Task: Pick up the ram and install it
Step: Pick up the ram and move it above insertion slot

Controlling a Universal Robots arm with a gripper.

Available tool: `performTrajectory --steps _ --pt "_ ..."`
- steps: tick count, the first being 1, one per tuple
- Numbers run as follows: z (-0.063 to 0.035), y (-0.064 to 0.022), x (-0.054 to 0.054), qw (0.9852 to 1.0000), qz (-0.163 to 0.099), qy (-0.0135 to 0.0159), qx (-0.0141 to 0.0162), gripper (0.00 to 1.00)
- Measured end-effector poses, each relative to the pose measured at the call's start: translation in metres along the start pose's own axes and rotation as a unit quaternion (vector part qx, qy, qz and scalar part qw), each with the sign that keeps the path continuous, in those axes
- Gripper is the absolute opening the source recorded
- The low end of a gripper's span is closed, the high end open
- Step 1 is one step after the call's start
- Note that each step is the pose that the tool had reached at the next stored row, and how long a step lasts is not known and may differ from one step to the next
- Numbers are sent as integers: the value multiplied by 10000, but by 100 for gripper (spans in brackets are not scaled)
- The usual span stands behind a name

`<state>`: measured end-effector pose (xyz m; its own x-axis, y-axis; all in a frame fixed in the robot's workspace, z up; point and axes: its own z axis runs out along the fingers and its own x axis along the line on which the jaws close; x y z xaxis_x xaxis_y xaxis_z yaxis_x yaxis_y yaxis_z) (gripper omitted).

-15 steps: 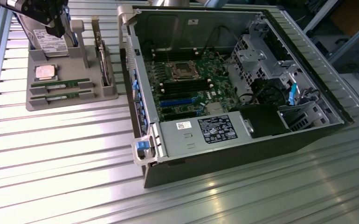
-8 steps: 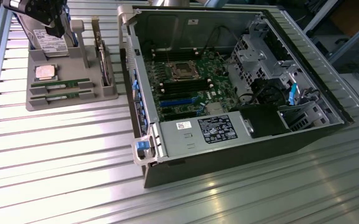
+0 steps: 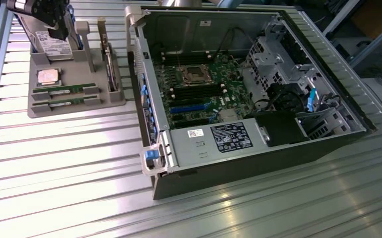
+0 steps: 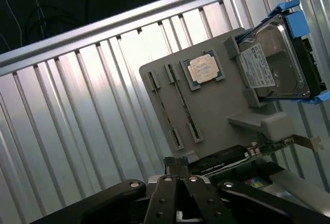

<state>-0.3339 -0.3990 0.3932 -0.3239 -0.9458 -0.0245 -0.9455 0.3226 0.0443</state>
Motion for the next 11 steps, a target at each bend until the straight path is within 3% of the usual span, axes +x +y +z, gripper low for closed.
performTrajectory --steps 6,11 --pt "0 1 0 9991 -422 19 -10 11" --pt "0 0 0 9972 -749 33 -19 11"
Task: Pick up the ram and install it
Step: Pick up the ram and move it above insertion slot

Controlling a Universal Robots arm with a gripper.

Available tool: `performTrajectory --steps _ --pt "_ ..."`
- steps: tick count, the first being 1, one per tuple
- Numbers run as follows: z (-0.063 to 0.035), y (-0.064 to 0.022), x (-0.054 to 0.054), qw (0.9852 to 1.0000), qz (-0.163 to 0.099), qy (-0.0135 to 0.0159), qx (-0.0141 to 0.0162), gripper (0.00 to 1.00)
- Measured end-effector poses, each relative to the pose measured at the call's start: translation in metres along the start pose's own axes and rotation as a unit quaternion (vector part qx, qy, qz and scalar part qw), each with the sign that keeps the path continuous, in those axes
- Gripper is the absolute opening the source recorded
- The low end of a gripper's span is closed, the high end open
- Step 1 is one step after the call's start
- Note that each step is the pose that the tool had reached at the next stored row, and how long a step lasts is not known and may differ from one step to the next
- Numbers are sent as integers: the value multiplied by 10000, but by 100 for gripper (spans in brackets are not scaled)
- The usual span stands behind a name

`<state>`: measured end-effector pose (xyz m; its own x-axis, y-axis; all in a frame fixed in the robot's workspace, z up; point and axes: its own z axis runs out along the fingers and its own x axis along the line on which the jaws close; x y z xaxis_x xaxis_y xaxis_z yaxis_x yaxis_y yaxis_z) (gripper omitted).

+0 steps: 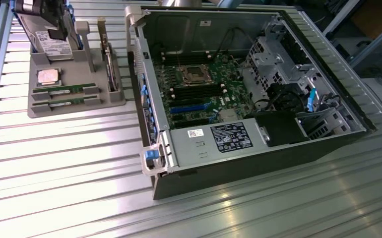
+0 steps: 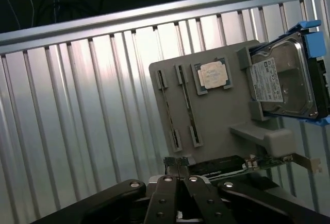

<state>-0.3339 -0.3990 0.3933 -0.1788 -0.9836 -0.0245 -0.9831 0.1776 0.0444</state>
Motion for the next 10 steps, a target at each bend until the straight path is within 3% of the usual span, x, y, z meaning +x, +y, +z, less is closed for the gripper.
performTrajectory --steps 10 --pt "0 0 0 9991 -415 19 -10 11"
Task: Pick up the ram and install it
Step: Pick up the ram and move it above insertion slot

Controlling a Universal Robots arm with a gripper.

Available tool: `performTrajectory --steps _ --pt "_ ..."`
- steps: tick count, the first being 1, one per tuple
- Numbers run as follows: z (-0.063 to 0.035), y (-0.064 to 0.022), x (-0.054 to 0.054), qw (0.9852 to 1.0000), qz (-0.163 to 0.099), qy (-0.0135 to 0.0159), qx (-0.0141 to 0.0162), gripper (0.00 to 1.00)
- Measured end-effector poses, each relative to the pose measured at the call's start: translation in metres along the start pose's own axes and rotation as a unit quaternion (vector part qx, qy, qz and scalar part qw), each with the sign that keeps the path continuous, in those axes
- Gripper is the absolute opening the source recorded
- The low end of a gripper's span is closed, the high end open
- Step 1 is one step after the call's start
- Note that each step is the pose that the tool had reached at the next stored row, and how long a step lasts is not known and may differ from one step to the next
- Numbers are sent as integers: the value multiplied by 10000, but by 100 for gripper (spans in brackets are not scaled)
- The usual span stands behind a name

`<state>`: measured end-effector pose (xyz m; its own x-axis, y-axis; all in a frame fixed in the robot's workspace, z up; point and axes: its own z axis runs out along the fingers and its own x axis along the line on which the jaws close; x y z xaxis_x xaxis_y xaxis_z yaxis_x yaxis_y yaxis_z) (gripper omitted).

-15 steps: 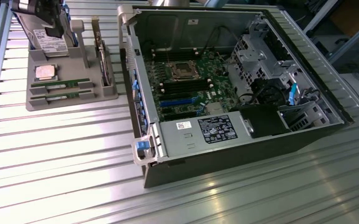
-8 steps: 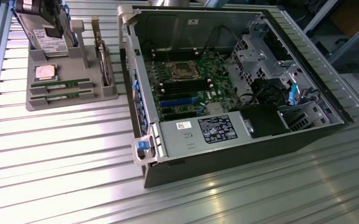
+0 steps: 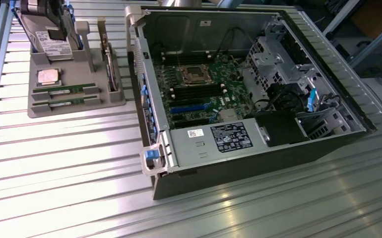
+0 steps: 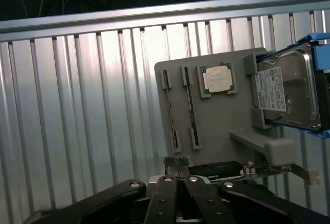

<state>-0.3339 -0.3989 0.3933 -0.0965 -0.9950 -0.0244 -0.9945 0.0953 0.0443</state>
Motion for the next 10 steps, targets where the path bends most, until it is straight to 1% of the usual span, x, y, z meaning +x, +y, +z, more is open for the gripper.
performTrajectory --steps 3,10 --pt "0 0 0 9999 -120 5 -3 11" --pt "0 0 0 9999 -123 5 -3 11"
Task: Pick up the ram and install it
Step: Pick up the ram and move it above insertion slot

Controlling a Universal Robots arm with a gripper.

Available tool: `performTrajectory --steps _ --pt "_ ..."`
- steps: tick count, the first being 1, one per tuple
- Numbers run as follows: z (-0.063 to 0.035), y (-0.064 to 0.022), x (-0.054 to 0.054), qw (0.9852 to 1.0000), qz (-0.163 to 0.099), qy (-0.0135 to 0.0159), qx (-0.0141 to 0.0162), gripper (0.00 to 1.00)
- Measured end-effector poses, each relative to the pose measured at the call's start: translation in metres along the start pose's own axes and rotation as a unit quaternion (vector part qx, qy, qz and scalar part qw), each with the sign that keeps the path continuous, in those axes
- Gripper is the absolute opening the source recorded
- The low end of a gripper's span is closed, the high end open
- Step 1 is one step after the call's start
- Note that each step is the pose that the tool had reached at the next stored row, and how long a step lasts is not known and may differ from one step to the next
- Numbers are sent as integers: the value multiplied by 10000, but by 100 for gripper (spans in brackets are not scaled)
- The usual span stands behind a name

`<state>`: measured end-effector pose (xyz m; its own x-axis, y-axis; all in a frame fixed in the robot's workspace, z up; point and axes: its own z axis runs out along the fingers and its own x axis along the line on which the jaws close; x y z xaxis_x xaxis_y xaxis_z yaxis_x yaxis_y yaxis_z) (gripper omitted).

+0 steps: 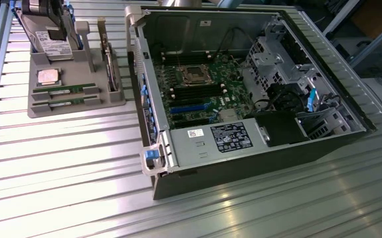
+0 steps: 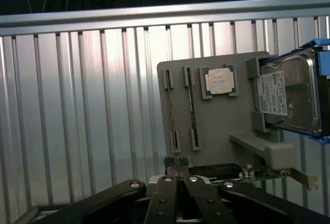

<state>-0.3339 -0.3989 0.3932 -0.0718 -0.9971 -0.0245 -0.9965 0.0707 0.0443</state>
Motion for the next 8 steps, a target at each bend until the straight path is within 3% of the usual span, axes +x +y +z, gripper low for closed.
performTrajectory --steps 2,6,8 --pt "0 0 0 10000 0 0 0 11" --pt "0 0 0 10000 0 0 0 30" --pt "0 0 0 10000 0 0 0 30"
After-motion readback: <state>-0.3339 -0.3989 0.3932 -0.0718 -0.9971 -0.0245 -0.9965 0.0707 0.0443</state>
